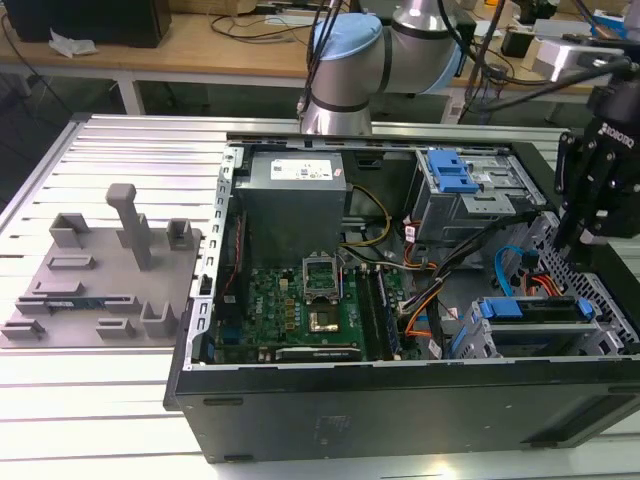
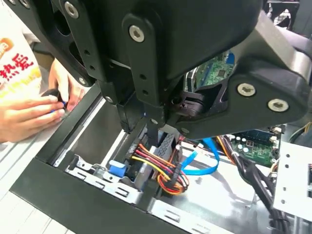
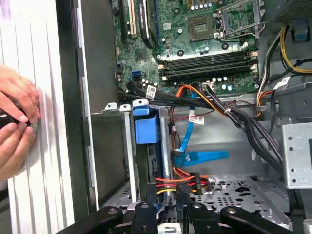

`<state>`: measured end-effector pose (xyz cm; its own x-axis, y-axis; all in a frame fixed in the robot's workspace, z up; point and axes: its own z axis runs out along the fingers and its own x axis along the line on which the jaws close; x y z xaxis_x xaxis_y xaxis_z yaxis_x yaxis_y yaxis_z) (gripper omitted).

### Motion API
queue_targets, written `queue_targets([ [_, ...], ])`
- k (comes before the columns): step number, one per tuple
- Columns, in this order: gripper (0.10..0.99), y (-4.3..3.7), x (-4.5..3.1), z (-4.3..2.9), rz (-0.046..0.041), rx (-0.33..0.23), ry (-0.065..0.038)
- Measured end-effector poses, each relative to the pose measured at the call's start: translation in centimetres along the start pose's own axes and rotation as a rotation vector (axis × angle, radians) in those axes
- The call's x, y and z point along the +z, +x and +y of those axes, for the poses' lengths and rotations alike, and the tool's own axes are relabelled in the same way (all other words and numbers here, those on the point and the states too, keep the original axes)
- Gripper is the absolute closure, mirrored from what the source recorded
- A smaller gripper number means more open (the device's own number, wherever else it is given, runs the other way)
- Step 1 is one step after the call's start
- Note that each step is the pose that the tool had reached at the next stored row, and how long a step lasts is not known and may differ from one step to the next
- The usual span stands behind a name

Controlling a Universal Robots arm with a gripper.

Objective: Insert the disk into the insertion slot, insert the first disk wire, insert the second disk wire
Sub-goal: 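Insert the second disk wire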

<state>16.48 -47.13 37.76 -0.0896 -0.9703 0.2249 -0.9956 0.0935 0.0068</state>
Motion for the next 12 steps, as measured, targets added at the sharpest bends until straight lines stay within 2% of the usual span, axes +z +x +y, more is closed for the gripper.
queue_targets([
  [1,0.784,-0.23,-0.03,0.60,0.0059,0.000,0.000],
  [3,0.784,-0.17,0.06,2.26,0.0071,0.000,0.001],
  [4,0.784,-0.16,0.17,2.57,0.0069,0.000,0.001],
  [6,0.784,-0.29,0.65,2.57,0.0071,0.000,0.001],
  [12,0.784,-0.38,1.11,2.80,0.0071,0.000,0.001],
])
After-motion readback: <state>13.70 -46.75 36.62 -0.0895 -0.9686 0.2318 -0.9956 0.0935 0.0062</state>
